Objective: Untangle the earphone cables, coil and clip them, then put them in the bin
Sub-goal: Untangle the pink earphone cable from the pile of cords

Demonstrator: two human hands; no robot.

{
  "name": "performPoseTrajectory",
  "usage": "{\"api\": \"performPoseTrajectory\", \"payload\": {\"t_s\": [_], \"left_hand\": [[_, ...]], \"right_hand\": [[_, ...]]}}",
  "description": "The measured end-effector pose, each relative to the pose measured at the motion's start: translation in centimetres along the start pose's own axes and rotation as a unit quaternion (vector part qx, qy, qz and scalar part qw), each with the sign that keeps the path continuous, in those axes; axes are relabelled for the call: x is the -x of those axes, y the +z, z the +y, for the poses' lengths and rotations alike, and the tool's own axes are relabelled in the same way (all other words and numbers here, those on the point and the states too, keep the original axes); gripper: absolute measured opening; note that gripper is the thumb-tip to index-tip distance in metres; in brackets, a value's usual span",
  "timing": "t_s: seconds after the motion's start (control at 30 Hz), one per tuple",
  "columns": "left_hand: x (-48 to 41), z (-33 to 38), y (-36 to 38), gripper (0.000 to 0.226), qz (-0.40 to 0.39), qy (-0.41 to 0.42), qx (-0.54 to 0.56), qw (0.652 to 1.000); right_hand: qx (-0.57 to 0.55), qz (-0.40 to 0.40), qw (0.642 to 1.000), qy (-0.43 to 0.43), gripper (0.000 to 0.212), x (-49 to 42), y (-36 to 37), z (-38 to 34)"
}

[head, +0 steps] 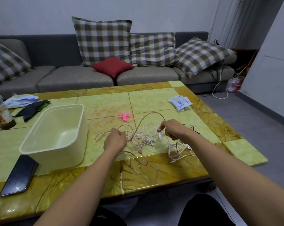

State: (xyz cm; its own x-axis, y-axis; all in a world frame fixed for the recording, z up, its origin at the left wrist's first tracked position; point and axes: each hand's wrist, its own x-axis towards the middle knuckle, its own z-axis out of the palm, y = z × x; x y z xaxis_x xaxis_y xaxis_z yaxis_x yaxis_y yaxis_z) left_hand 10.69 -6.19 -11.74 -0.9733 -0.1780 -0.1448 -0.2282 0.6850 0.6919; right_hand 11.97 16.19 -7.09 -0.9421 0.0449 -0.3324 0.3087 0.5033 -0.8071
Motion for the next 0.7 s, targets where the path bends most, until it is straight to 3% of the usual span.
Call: {"api": "performPoseTrajectory", "payload": {"t_s": [0.1,0.2,0.27,0.33,0.47,0.6,0.7], "left_hand": [[0.0,0.1,-0.1,0.047,-0.029,-0.043,0.042,0.998],[0.6,1.1,-0.4,0.06,0.054,-0.02,0.032,0.998],[1.3,2.0,-0.5,0.055,0.116,0.059,0.019,0.991],[1.7,2.8,0.0,0.045,0.12,0.161,0.032,0.979],[1.9,4.0,1.8,0.046,-0.014,0.309,0.021,0.951],[1.9,4.2,3.0,0.024,-0.055,0.331,-0.007,0.942],[1.8,4.1,3.2,0.025,0.002,0.297,-0.006,0.955]], "right_hand": [[-0.028,0.036,0.999,-0.025,0.026,-0.2,0.5,0.7],[-0.042,0.048,0.996,-0.061,0.021,-0.5,0.6,0.9],[-0.04,0.022,0.996,-0.078,0.019,-0.3,0.6,0.8],[-0.032,-0.027,0.995,-0.092,0.019,0.2,0.8,0.6],[-0.021,-0.114,0.986,-0.123,0.017,0.8,0.9,0.9],[-0.032,-0.099,0.987,-0.123,0.013,0.9,0.2,1.6],[0.009,-0.088,0.993,-0.083,0.014,0.9,-0.7,2.4]]}}
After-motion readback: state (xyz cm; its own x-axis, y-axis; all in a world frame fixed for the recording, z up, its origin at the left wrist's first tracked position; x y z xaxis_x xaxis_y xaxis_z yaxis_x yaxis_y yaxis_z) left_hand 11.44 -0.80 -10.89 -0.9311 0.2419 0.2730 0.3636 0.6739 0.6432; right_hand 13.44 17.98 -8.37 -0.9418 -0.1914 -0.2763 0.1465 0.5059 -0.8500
